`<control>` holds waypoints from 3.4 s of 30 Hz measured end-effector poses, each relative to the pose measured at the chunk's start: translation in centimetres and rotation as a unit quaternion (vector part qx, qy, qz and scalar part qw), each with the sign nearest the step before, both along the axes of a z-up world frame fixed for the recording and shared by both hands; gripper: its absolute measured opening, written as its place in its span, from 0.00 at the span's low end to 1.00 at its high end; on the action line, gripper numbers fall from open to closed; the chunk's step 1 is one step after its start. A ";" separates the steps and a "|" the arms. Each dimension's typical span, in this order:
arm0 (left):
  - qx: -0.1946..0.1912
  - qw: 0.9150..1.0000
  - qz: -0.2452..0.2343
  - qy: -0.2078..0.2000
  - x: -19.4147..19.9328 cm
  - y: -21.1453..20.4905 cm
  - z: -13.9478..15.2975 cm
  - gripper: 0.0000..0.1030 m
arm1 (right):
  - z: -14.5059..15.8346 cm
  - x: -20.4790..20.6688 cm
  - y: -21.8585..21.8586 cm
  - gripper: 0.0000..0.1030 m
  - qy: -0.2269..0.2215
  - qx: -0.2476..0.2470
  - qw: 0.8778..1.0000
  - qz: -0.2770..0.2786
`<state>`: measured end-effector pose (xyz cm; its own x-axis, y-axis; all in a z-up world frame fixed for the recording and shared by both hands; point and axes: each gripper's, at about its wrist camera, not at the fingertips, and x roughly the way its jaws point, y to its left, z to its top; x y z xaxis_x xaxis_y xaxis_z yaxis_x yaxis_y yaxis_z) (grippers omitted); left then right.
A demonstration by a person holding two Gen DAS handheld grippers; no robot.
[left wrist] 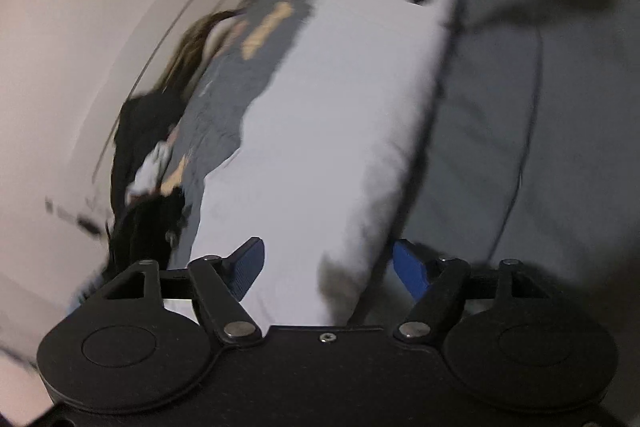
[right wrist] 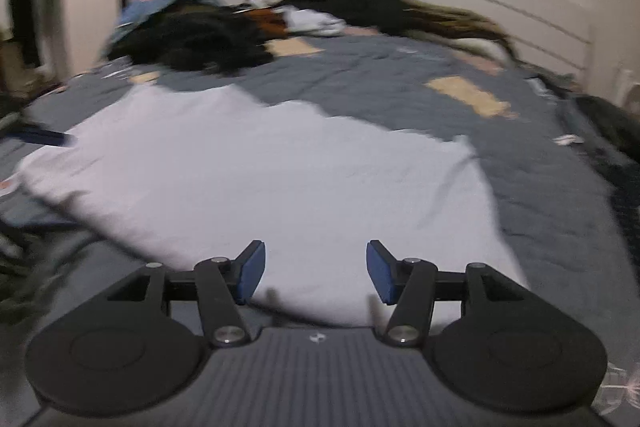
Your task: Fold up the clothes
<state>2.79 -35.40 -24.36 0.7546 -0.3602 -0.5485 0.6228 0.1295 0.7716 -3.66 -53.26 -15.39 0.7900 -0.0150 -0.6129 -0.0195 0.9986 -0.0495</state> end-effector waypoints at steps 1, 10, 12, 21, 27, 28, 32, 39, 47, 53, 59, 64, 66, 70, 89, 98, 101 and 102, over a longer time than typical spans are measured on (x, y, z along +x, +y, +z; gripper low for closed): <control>0.015 1.000 -0.010 -0.012 0.0 0.0 -0.7 0.64 | -0.1 0.2 0.5 0.53 -0.001 0.010 1.000 0.004; 0.070 0.995 -0.056 -0.051 1.4 0.1 -3.0 0.09 | -2.4 4.1 1.8 0.53 -0.001 0.132 0.990 -0.051; 0.076 0.993 -0.061 -0.060 2.0 0.7 -2.8 0.09 | -4.0 4.5 1.0 0.53 0.027 0.127 0.988 -0.081; 0.085 0.993 -0.035 -0.074 3.2 7.9 -1.5 0.17 | -5.0 3.8 0.0 0.51 0.027 0.139 0.988 -0.057; 0.122 0.985 0.112 -0.043 7.0 14.4 -1.5 0.05 | -5.1 3.7 -0.8 0.49 0.028 0.134 0.989 -0.059; 0.122 0.982 0.141 -0.040 7.9 15.8 -1.0 0.03 | -5.1 3.7 -0.7 0.49 0.029 0.129 0.989 -0.059; 0.082 0.969 0.231 -0.029 10.2 20.4 2.6 0.05 | -4.9 3.6 -0.7 0.49 0.030 0.117 0.991 -0.065; 0.003 0.995 0.084 -0.044 4.2 13.4 5.4 0.61 | -3.5 3.3 -0.3 0.53 0.028 0.089 0.992 -0.081; 0.110 0.993 0.023 -0.043 6.0 11.4 0.3 0.17 | -3.4 2.6 -0.6 0.53 0.036 0.052 0.995 -0.076; 0.110 0.993 0.015 -0.045 6.4 14.1 1.9 0.09 | -4.2 2.8 -1.0 0.53 0.043 0.025 0.996 -0.070; -0.011 0.989 0.142 0.023 5.0 15.6 6.9 0.11 | -3.1 2.3 -1.4 0.53 0.040 0.002 0.998 -0.046; -0.165 0.969 0.138 0.123 2.7 10.7 11.9 0.37 | -0.5 1.2 -1.1 0.54 0.023 -0.046 0.999 0.010; -0.200 0.966 0.104 0.129 1.0 7.6 11.9 0.55 | 0.9 0.4 -0.5 0.54 0.014 -0.080 0.996 0.043; -0.304 0.932 0.125 0.151 -0.6 5.0 11.3 0.54 | 1.1 -0.8 1.7 0.54 0.041 -0.178 0.973 0.139; -0.263 0.915 0.204 0.229 3.7 6.1 6.1 0.56 | -7.3 1.4 0.0 0.16 0.120 -0.506 0.806 0.282; -0.254 0.907 0.228 0.244 4.3 7.0 5.9 0.56 | -7.0 -1.0 -4.3 0.13 0.138 -0.538 0.780 0.287; -0.255 0.906 0.231 0.246 4.3 7.2 6.1 0.56 | -6.7 -1.3 -5.6 0.13 0.150 -0.525 0.794 0.268; -0.255 0.906 0.232 0.247 4.3 7.3 6.1 0.56 | -6.4 -1.1 -6.0 0.13 0.153 -0.518 0.803 0.252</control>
<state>7.08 -28.06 -18.25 0.5984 -0.3685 -0.7114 0.6623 0.7272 0.1804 -4.80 -59.26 -21.77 0.6703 -0.3678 -0.6445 -0.5774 0.2870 -0.7643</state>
